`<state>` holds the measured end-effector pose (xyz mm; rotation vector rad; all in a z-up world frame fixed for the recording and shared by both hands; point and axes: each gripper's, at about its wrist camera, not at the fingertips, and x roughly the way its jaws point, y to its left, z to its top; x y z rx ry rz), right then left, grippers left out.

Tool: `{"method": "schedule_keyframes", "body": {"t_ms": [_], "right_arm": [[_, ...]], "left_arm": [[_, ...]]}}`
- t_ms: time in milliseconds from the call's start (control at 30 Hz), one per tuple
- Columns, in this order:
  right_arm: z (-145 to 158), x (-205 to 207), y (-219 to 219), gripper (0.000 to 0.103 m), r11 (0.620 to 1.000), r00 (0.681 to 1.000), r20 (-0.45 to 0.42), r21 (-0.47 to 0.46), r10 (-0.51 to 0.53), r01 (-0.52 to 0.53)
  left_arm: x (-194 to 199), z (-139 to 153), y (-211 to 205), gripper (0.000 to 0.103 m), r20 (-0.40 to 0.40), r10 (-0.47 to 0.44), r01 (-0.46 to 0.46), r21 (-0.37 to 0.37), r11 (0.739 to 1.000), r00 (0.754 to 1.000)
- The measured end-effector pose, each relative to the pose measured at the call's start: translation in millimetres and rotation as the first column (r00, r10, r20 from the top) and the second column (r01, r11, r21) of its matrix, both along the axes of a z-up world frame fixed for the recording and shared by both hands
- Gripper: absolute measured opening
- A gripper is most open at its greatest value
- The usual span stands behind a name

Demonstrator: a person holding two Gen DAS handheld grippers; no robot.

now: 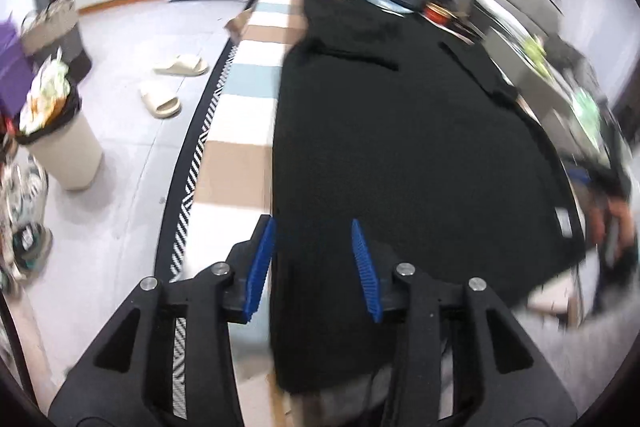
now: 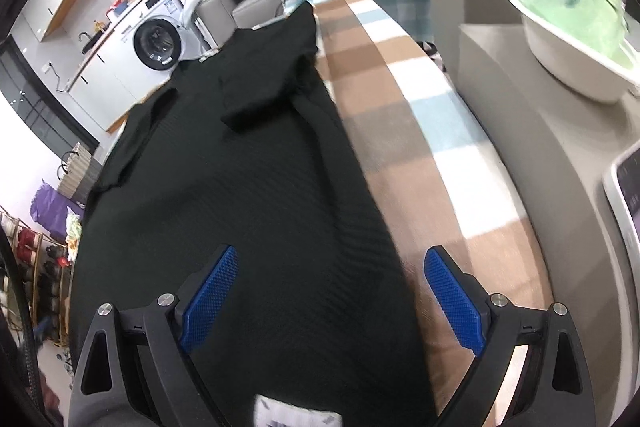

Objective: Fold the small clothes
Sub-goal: 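Grasp the labelled hem with the right tool while the left tool holds the edge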

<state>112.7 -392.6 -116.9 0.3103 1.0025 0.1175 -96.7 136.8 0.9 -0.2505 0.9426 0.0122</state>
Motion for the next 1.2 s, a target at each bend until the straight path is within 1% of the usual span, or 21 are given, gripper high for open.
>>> {"method": "schedule_keyframes", "body": {"t_ms": [33, 100, 200, 233, 300, 400, 500, 600, 633, 733, 800, 833, 867, 900, 933, 967, 1000, 1033, 1100, 1167, 1200], "right_arm": [[-1, -1, -2, 0.095, 1.000, 1.000, -0.004, -0.001, 0.003, -0.003], [-3, -7, -9, 0.092, 1.000, 1.000, -0.013, -0.008, 0.013, -0.013], [-3, -18, -16, 0.089, 0.999, 0.999, -0.018, 0.010, 0.044, -0.044], [-3, -21, -17, 0.089, 0.999, 0.999, -0.016, 0.014, 0.051, -0.051], [-4, -30, -21, 0.089, 0.997, 0.997, -0.011, 0.037, 0.074, -0.074], [-6, -39, -26, 0.089, 0.995, 0.997, -0.012, 0.048, 0.082, -0.081], [-8, -42, -27, 0.089, 0.995, 0.996, -0.021, 0.046, 0.086, -0.085], [-7, -44, -23, 0.086, 0.992, 0.993, -0.015, 0.055, 0.114, -0.113], [-7, -44, -22, 0.085, 0.991, 0.992, -0.013, 0.055, 0.123, -0.122], [-7, -43, -15, 0.080, 0.987, 0.988, -0.013, 0.040, 0.156, -0.155], [-8, -42, -11, 0.069, 0.985, 0.985, -0.008, 0.021, 0.172, -0.172], [-9, -41, -10, 0.066, 0.983, 0.984, -0.005, 0.015, 0.180, -0.180], [-10, -40, -8, 0.063, 0.983, 0.983, 0.002, 0.007, 0.184, -0.184], [-12, -39, -8, 0.055, 0.983, 0.983, 0.011, 0.002, 0.183, -0.183], [-13, -39, -8, 0.050, 0.983, 0.983, 0.017, -0.006, 0.182, -0.182], [-14, -38, -8, 0.034, 0.984, 0.984, 0.027, -0.019, 0.176, -0.175], [-15, -38, -8, 0.014, 0.985, 0.984, 0.037, -0.018, 0.172, -0.172], [-16, -37, -9, 0.007, 0.984, 0.984, 0.043, -0.012, 0.176, -0.175], [-13, -40, -8, 0.006, 0.982, 0.979, 0.087, -0.001, 0.187, -0.187], [-11, -40, -8, 0.006, 0.982, 0.978, 0.093, -0.010, 0.189, -0.189], [-10, -39, -9, 0.010, 0.983, 0.980, 0.085, -0.019, 0.181, -0.180]], "left_arm": [[10, -6, 2, 0.037, -0.007, 0.027, -0.027, -0.010, 1.000, 1.000], [31, -17, 3, 0.037, -0.025, 0.042, -0.043, -0.039, 0.998, 0.999], [49, -30, 1, 0.037, -0.060, 0.038, -0.041, -0.053, 0.998, 0.997], [54, -33, 0, 0.037, -0.073, 0.031, -0.034, -0.042, 0.999, 0.997], [58, -37, -2, 0.037, -0.084, 0.026, -0.027, -0.014, 1.000, 0.996], [62, -40, -1, 0.037, -0.084, 0.034, -0.034, -0.004, 0.999, 0.996], [63, -42, 3, 0.045, -0.087, 0.059, -0.057, 0.025, 0.998, 0.994], [60, -48, 9, 0.045, -0.099, 0.068, -0.069, -0.007, 0.998, 0.993], [60, -48, 7, 0.045, -0.085, 0.068, -0.068, 0.002, 0.998, 0.994], [61, -49, 2, 0.045, -0.085, 0.057, -0.056, 0.008, 0.998, 0.995], [62, -50, -2, 0.045, -0.070, 0.045, -0.045, 0.009, 0.999, 0.997], [62, -50, -3, 0.044, -0.057, 0.044, -0.043, 0.011, 0.999, 0.997], [63, -50, -5, 0.037, -0.046, 0.040, -0.040, 0.010, 0.999, 0.998], [62, -50, -6, 0.017, -0.037, 0.034, -0.034, 0.006, 0.999, 0.999], [63, -50, -8, 0.009, -0.036, 0.022, -0.022, -0.008, 1.000, 0.999], [63, -51, -10, 0.008, -0.035, 0.013, -0.014, -0.023, 1.000, 0.999], [63, -50, -11, 0.006, -0.021, 0.018, -0.018, -0.025, 1.000, 1.000], [62, -48, -12, 0.006, -0.001, 0.016, -0.016, -0.026, 1.000, 1.000], [62, -43, -15, 0.006, 0.026, 0.006, -0.005, -0.029, 1.000, 1.000], [62, -39, -15, 0.006, 0.035, 0.009, -0.008, -0.028, 1.000, 0.999], [61, -38, -15, 0.006, 0.034, 0.013, -0.012, -0.030, 0.999, 0.999]]}}
